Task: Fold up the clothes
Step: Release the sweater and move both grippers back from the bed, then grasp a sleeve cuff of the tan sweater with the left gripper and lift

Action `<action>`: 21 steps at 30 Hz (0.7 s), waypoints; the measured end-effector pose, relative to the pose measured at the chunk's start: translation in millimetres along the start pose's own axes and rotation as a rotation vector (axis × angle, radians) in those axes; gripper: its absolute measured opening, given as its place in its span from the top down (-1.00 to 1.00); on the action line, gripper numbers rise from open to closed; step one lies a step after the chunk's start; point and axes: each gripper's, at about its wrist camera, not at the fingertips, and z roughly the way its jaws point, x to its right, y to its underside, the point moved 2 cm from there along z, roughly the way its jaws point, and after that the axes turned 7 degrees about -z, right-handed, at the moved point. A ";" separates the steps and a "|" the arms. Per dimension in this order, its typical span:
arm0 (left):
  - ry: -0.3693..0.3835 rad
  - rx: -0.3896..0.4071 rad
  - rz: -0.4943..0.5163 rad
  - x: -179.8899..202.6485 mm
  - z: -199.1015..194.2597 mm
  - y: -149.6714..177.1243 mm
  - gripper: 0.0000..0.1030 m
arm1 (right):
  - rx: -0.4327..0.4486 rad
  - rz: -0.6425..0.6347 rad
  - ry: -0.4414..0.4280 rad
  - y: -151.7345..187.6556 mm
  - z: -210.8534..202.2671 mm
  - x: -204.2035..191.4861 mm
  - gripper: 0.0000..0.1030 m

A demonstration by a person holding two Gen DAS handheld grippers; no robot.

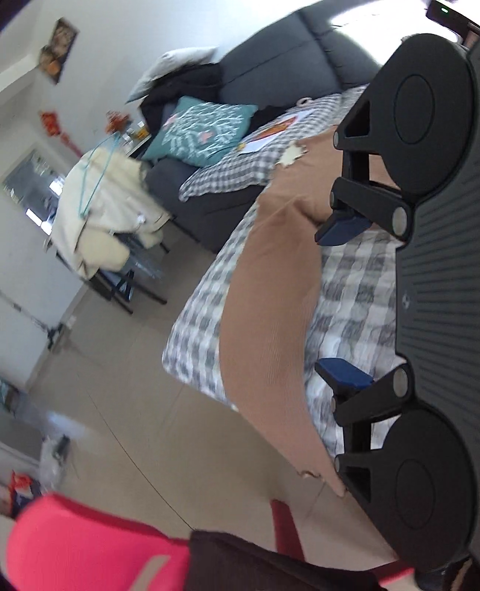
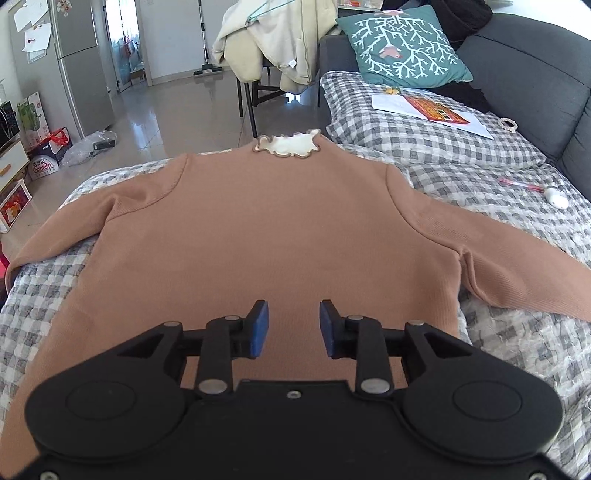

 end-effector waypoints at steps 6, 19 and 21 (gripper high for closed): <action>-0.048 -0.070 -0.220 -47.8 8.5 -19.4 -0.31 | 0.009 -0.040 -0.027 -10.1 8.8 -28.3 0.34; -0.043 -0.049 -0.652 -107.1 43.6 -22.5 -0.22 | -0.001 -0.066 -0.021 -11.7 20.4 -50.6 0.33; -0.025 -0.015 -0.667 -108.7 45.4 -24.3 0.12 | -0.005 -0.062 -0.020 -10.9 20.9 -50.8 0.33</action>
